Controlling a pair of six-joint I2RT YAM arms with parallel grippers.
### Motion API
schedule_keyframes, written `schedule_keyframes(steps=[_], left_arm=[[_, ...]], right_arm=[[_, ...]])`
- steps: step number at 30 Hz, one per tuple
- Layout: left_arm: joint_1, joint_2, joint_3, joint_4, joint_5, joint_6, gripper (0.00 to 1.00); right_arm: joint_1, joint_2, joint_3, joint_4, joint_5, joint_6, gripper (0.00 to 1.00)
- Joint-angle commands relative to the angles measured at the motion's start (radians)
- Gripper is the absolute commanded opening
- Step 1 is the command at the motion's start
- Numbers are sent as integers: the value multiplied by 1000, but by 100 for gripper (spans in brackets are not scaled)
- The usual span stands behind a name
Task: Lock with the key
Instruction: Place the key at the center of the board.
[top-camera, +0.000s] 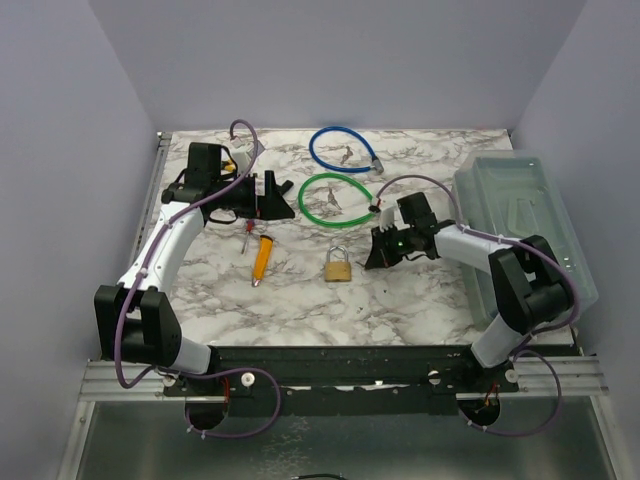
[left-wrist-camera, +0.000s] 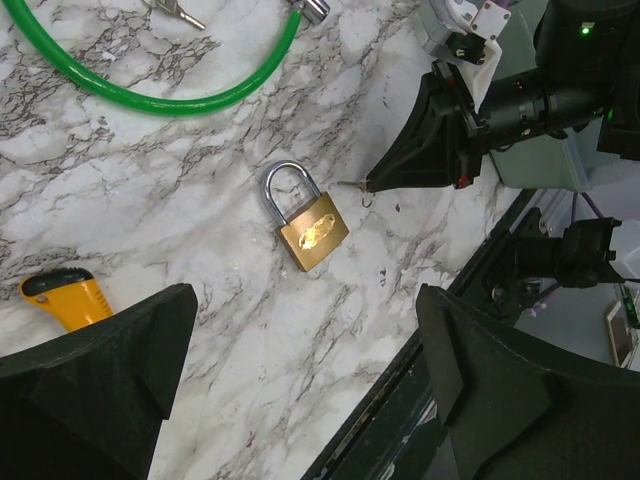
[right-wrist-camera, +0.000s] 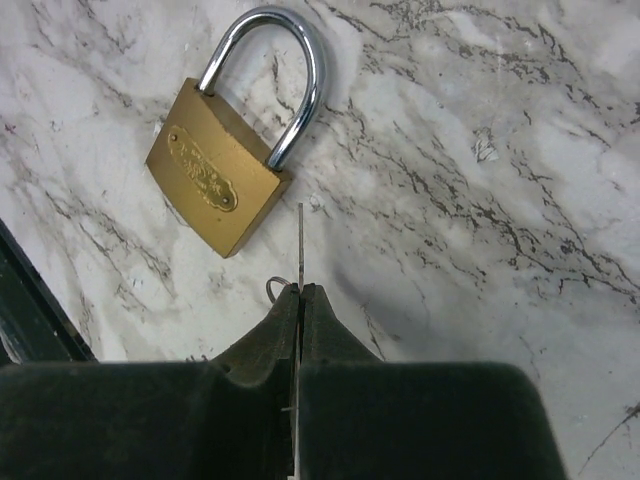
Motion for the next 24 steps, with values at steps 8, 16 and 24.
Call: schedule_keyframes(steps=[8,16,24], left_arm=[[6,39,21,46,-9,-19,99],[5,58,58,42,-25,-7,99],[6,146,228,-142,-106,111,99]], right_arm=[[8,105,44,60,35,76,17],[7,5,61,9,21,98,47],[3,-133,195,-92,65,69,88]])
